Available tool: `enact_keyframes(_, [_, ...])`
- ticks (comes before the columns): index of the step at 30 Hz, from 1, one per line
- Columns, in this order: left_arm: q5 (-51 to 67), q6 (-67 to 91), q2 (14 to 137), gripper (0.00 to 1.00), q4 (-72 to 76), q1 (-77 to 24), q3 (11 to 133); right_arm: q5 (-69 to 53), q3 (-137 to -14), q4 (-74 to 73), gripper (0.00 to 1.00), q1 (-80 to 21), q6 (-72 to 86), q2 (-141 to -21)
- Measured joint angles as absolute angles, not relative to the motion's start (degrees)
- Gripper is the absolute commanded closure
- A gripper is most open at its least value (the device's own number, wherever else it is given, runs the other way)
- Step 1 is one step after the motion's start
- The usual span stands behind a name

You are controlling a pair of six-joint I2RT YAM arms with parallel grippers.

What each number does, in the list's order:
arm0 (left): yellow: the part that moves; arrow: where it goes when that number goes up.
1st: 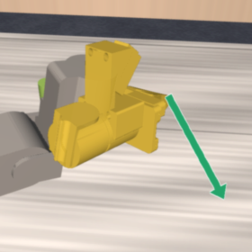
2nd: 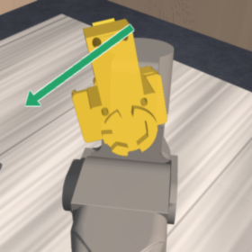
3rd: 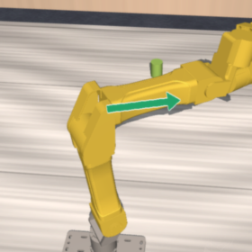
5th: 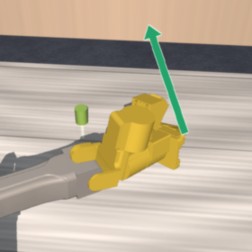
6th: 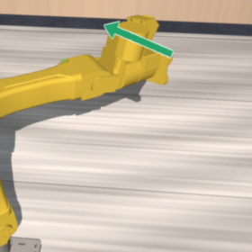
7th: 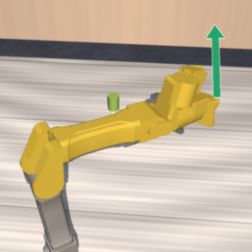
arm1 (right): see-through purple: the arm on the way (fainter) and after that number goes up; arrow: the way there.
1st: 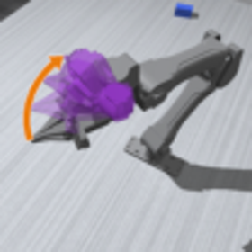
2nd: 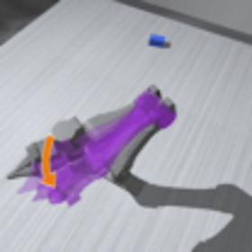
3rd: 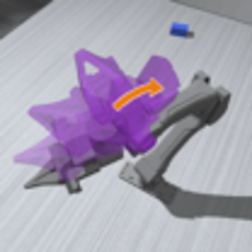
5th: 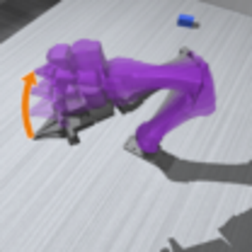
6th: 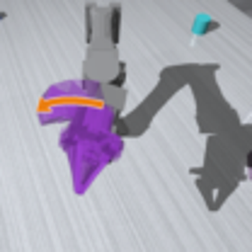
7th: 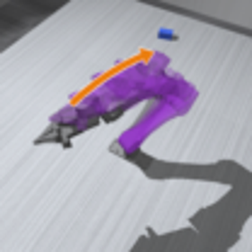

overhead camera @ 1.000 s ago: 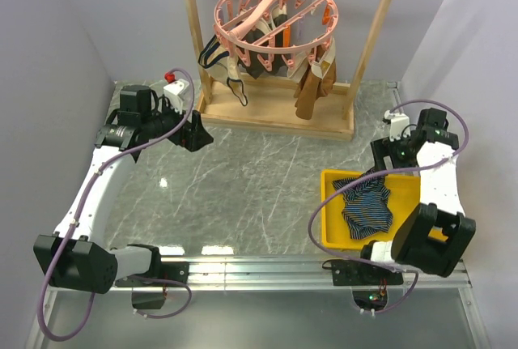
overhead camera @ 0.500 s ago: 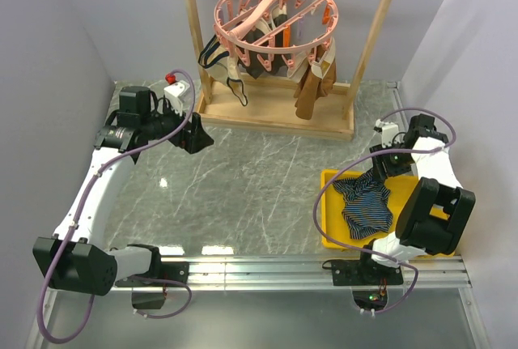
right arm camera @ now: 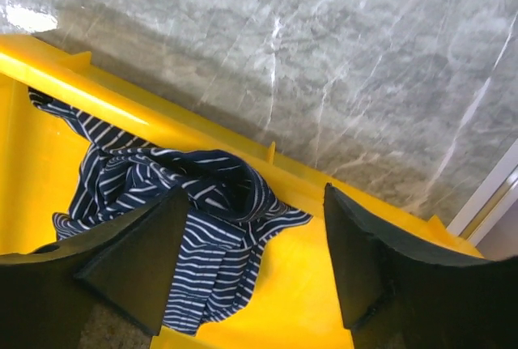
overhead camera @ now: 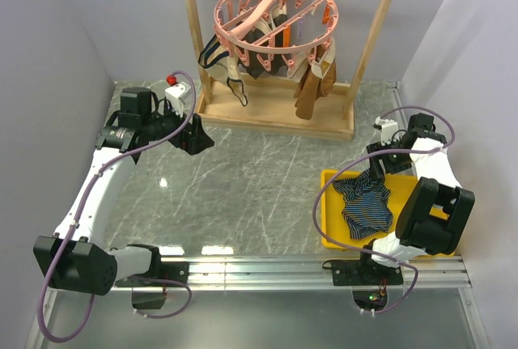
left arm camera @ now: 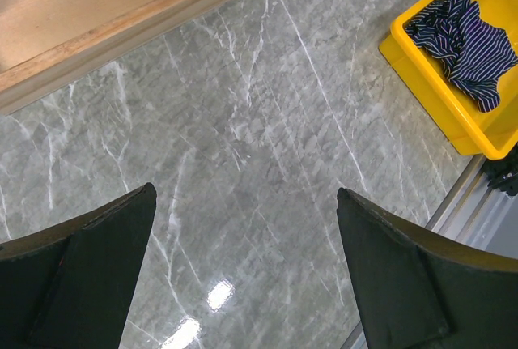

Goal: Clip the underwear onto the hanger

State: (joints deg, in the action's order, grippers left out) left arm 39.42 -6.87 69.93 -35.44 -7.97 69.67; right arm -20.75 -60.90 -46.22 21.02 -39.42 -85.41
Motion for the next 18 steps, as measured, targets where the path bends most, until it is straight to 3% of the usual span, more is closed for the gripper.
enact_keyframes(7, [39.4, -6.9, 70.0, 0.01, -35.4, -8.0, 69.7, -22.2, -60.9, -45.8, 0.46, 20.2, -38.9, -86.0])
enact_keyframes(9, [39.4, -6.9, 70.0, 0.01, -35.4, -8.0, 69.7, -22.8, -61.0, -45.9, 0.64, 20.1, -39.0, -86.4])
enact_keyframes(11, [39.4, -6.9, 70.0, 0.01, -35.4, -8.0, 69.7, -23.7, -61.1, -46.1, 0.93, 20.0, -39.3, -86.9])
enact_keyframes(12, [39.4, -6.9, 70.0, 0.01, -35.4, -8.0, 69.7, -24.4, -61.3, -46.7, 1.0, 20.0, -39.6, -87.2])
enact_keyframes(18, [39.2, -6.7, 70.0, 0.01, -35.4, -8.0, 69.7, -27.9, -64.3, -52.7, 1.0, 20.0, -40.6, -85.4])
